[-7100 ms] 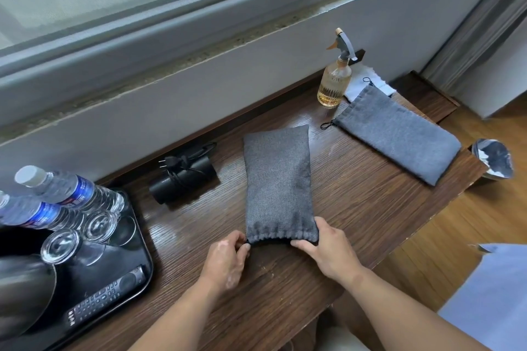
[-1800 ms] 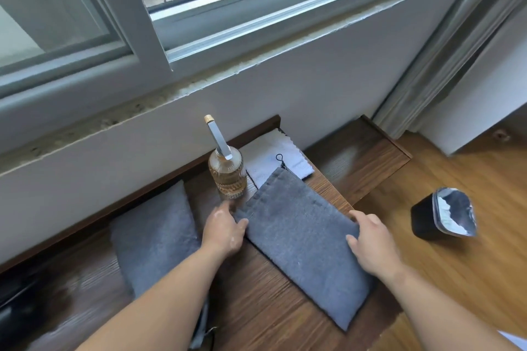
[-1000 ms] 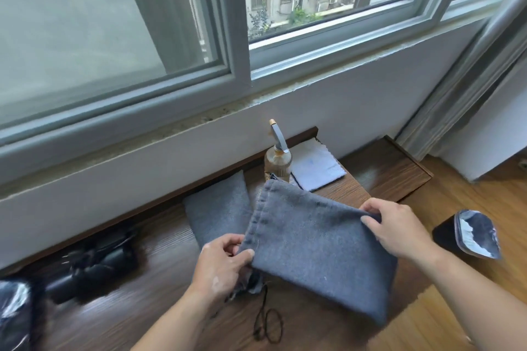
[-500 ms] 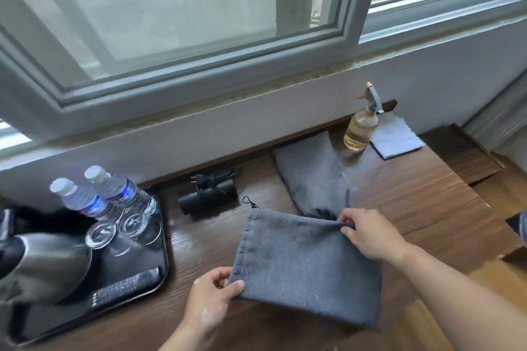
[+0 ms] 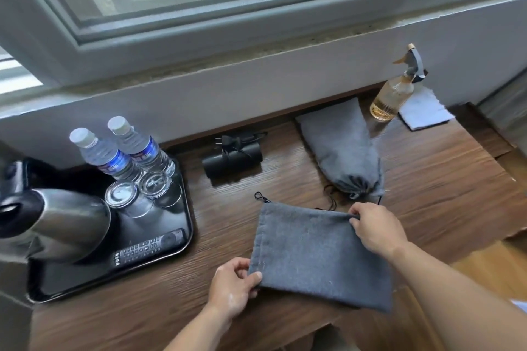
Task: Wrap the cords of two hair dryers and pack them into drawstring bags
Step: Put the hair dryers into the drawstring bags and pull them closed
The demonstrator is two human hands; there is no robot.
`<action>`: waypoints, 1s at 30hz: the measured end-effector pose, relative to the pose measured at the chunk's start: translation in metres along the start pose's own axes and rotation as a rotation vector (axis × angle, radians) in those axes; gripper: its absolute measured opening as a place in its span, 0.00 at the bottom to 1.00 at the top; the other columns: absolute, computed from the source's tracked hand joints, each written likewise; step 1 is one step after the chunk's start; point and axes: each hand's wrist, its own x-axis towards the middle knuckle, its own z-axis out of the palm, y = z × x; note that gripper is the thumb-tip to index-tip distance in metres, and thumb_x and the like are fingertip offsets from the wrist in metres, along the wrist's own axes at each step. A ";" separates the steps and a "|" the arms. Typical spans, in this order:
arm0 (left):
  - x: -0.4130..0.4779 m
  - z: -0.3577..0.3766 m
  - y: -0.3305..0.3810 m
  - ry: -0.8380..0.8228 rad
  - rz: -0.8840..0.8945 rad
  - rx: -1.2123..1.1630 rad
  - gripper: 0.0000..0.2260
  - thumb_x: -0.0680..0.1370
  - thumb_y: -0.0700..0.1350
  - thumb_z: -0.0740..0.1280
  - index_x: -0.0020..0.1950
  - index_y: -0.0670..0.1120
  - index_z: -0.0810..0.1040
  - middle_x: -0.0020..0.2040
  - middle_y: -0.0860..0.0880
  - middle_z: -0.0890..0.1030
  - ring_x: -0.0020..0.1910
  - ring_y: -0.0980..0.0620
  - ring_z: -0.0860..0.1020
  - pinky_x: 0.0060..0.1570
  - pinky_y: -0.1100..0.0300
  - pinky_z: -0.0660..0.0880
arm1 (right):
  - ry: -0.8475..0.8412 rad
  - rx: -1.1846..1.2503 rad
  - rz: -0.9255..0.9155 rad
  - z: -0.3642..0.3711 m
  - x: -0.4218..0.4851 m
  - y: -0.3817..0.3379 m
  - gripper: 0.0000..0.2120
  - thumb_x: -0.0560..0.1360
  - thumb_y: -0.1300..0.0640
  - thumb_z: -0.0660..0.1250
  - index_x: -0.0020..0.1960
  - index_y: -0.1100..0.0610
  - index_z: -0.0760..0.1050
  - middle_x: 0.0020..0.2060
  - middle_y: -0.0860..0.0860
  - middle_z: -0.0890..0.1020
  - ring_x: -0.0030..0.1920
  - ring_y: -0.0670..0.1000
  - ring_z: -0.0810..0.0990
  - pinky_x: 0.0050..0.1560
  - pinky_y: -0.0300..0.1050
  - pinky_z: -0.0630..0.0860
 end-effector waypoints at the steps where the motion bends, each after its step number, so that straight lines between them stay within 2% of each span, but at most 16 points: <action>1: 0.000 -0.001 0.001 -0.005 0.002 0.019 0.05 0.74 0.32 0.74 0.47 0.39 0.82 0.29 0.49 0.73 0.31 0.46 0.78 0.33 0.55 0.80 | 0.001 0.006 0.010 0.002 -0.001 0.001 0.07 0.78 0.49 0.65 0.55 0.46 0.77 0.54 0.49 0.81 0.56 0.58 0.80 0.52 0.50 0.77; 4: 0.000 -0.004 0.005 -0.032 -0.010 0.042 0.06 0.75 0.33 0.74 0.49 0.40 0.80 0.32 0.47 0.75 0.30 0.46 0.81 0.31 0.55 0.79 | -0.005 0.011 0.020 0.009 -0.006 0.003 0.13 0.79 0.50 0.64 0.63 0.47 0.73 0.59 0.49 0.77 0.56 0.60 0.80 0.55 0.53 0.78; 6: 0.000 -0.010 0.008 -0.055 -0.032 0.050 0.07 0.76 0.34 0.73 0.51 0.41 0.79 0.34 0.46 0.77 0.30 0.47 0.82 0.30 0.57 0.79 | 0.022 0.011 0.016 0.014 -0.011 0.003 0.16 0.78 0.50 0.64 0.65 0.49 0.71 0.61 0.48 0.74 0.54 0.60 0.81 0.53 0.54 0.78; 11: 0.007 -0.042 0.032 -0.018 -0.055 0.065 0.11 0.76 0.35 0.73 0.55 0.43 0.77 0.35 0.47 0.77 0.30 0.49 0.80 0.29 0.58 0.76 | 0.137 0.111 -0.031 0.019 -0.036 -0.027 0.10 0.76 0.50 0.68 0.55 0.51 0.73 0.53 0.49 0.73 0.47 0.56 0.81 0.45 0.50 0.75; 13: 0.022 -0.063 0.051 0.042 -0.012 0.105 0.13 0.76 0.37 0.74 0.57 0.44 0.76 0.38 0.47 0.77 0.36 0.48 0.80 0.33 0.55 0.79 | 0.089 0.165 -0.066 0.021 -0.045 -0.047 0.10 0.77 0.48 0.67 0.56 0.50 0.72 0.53 0.47 0.73 0.48 0.54 0.80 0.46 0.49 0.74; 15: 0.042 -0.084 0.072 0.118 0.062 0.191 0.18 0.74 0.43 0.77 0.60 0.47 0.75 0.45 0.48 0.80 0.42 0.47 0.81 0.44 0.48 0.83 | 0.032 0.201 -0.105 0.026 -0.049 -0.067 0.10 0.77 0.47 0.66 0.56 0.48 0.72 0.53 0.45 0.73 0.51 0.51 0.80 0.49 0.48 0.75; 17: 0.062 -0.101 0.096 0.196 0.119 0.273 0.25 0.72 0.49 0.78 0.66 0.49 0.74 0.52 0.50 0.80 0.48 0.48 0.82 0.55 0.44 0.81 | -0.016 0.235 -0.127 0.031 -0.051 -0.087 0.10 0.77 0.46 0.65 0.56 0.47 0.71 0.53 0.44 0.73 0.53 0.50 0.80 0.53 0.47 0.76; 20: 0.087 -0.113 0.131 0.251 0.183 0.382 0.34 0.71 0.53 0.78 0.73 0.49 0.69 0.64 0.46 0.78 0.59 0.44 0.80 0.64 0.45 0.76 | -0.081 0.274 -0.125 0.039 -0.052 -0.112 0.10 0.77 0.45 0.64 0.55 0.45 0.70 0.53 0.44 0.72 0.54 0.50 0.79 0.54 0.46 0.75; 23: 0.111 -0.115 0.156 0.264 0.206 0.465 0.38 0.72 0.54 0.78 0.77 0.47 0.66 0.71 0.40 0.74 0.67 0.40 0.75 0.68 0.48 0.72 | -0.115 0.292 -0.103 0.048 -0.050 -0.129 0.10 0.77 0.44 0.64 0.56 0.46 0.70 0.54 0.44 0.70 0.55 0.49 0.78 0.54 0.45 0.74; 26: 0.129 -0.111 0.170 0.221 0.216 0.483 0.40 0.73 0.55 0.77 0.79 0.47 0.63 0.75 0.40 0.71 0.73 0.40 0.71 0.72 0.49 0.68 | -0.129 0.284 -0.098 0.054 -0.047 -0.143 0.13 0.78 0.42 0.63 0.59 0.47 0.70 0.57 0.45 0.69 0.61 0.49 0.72 0.59 0.44 0.73; 30: 0.149 -0.110 0.174 0.147 0.178 0.430 0.39 0.72 0.58 0.77 0.78 0.49 0.65 0.75 0.44 0.72 0.71 0.41 0.73 0.71 0.48 0.71 | -0.148 0.226 -0.084 0.059 -0.046 -0.151 0.18 0.77 0.39 0.63 0.62 0.47 0.70 0.59 0.46 0.69 0.64 0.51 0.69 0.65 0.50 0.71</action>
